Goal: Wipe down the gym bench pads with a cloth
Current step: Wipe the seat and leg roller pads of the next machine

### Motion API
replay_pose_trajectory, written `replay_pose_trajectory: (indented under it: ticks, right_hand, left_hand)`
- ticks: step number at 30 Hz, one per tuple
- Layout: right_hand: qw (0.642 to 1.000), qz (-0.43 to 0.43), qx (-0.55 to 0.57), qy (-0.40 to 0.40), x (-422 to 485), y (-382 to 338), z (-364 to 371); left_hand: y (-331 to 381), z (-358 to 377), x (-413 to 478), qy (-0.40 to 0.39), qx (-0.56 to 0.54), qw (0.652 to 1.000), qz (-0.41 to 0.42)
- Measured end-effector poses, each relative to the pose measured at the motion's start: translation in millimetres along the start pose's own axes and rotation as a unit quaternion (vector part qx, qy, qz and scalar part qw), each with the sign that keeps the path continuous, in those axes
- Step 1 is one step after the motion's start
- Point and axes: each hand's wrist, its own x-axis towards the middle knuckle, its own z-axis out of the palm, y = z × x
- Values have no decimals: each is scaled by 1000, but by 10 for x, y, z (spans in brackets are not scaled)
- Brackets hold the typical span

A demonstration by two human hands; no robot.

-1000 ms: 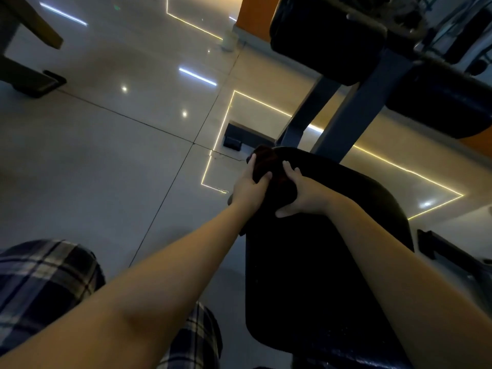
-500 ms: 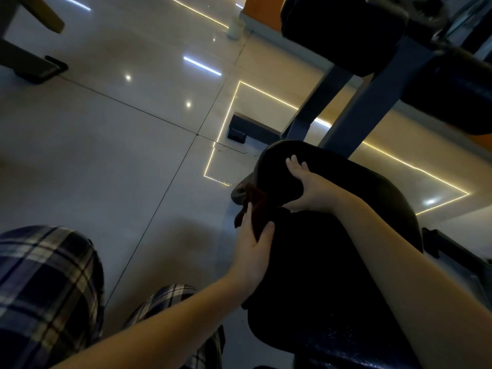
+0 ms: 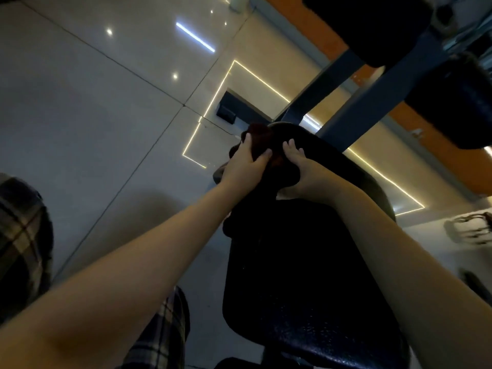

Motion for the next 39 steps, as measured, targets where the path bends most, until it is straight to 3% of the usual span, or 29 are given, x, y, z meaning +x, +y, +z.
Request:
replay_pose_trajectory:
  ticks: [8, 13, 19, 25, 32, 39]
  right_hand:
    - [999, -16, -34, -7, 11, 0, 37]
    - [997, -30, -49, 48, 92, 61, 232]
    - [976, -51, -109, 180, 135, 154, 497]
    - [966, -74, -144, 200, 124, 238, 530]
    - [958, -90, -177, 209, 186, 327, 532]
    - [959, -99, -161, 210, 180, 289, 526]
  left_hand:
    - [-156, 66, -305, 14, -44, 998, 53]
    - [-290, 64, -583, -12, -71, 996, 55]
    - [-381, 225, -1017, 37, 55, 996, 51]
    - [-271, 218, -831, 30, 159, 986, 51]
    - [-35, 162, -316, 8, 207, 978, 27]
    - [14, 41, -139, -34, 90, 995, -10]
